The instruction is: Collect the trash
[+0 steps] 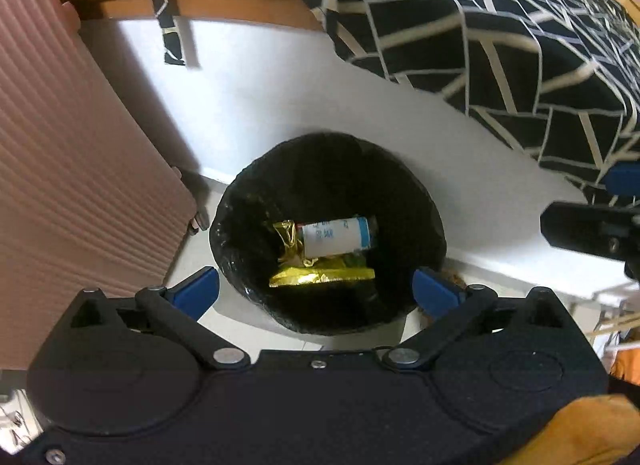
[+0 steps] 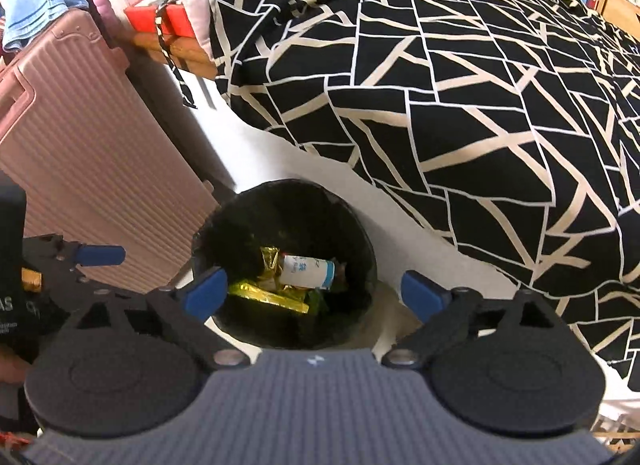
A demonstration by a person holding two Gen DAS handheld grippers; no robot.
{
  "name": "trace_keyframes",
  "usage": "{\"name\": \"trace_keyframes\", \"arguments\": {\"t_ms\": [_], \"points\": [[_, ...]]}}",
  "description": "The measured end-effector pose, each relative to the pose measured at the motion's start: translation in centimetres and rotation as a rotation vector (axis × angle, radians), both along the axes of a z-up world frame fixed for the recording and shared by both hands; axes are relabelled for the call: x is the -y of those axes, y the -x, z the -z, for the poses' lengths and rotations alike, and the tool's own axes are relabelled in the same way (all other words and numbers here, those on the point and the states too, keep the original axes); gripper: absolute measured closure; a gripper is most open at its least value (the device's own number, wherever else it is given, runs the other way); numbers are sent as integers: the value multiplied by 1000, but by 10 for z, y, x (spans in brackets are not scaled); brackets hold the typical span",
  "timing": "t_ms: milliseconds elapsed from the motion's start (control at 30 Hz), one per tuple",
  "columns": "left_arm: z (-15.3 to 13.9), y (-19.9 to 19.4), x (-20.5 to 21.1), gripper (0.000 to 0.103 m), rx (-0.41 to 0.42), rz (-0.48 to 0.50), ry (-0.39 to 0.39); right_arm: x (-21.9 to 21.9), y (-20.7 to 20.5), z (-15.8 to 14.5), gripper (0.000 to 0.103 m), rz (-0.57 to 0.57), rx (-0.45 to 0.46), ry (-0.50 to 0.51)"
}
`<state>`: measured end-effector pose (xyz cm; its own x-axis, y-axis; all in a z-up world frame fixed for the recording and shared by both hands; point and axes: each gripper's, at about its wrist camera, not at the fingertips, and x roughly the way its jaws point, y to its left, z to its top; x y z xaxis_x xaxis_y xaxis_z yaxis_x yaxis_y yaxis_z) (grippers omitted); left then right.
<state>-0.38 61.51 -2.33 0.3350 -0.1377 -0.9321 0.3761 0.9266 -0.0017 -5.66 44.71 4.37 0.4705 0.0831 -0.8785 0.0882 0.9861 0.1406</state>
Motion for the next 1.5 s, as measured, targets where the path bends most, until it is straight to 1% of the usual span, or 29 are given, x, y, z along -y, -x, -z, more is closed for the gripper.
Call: {"name": "trace_keyframes", "arguments": {"t_ms": [100, 533, 1067, 1500], "points": [[-3, 3, 2, 0, 7, 2, 3, 0, 0, -2, 0, -2, 16, 10], [-7, -1, 7, 0, 14, 13, -1, 0, 0, -6, 0, -8, 35, 37], [-11, -2, 8, 0, 26, 17, 0, 2, 1, -6, 0, 4, 35, 51], [-12, -2, 8, 0, 27, 16, 3, 4, 1, -3, 0, 19, 15, 30]]}}
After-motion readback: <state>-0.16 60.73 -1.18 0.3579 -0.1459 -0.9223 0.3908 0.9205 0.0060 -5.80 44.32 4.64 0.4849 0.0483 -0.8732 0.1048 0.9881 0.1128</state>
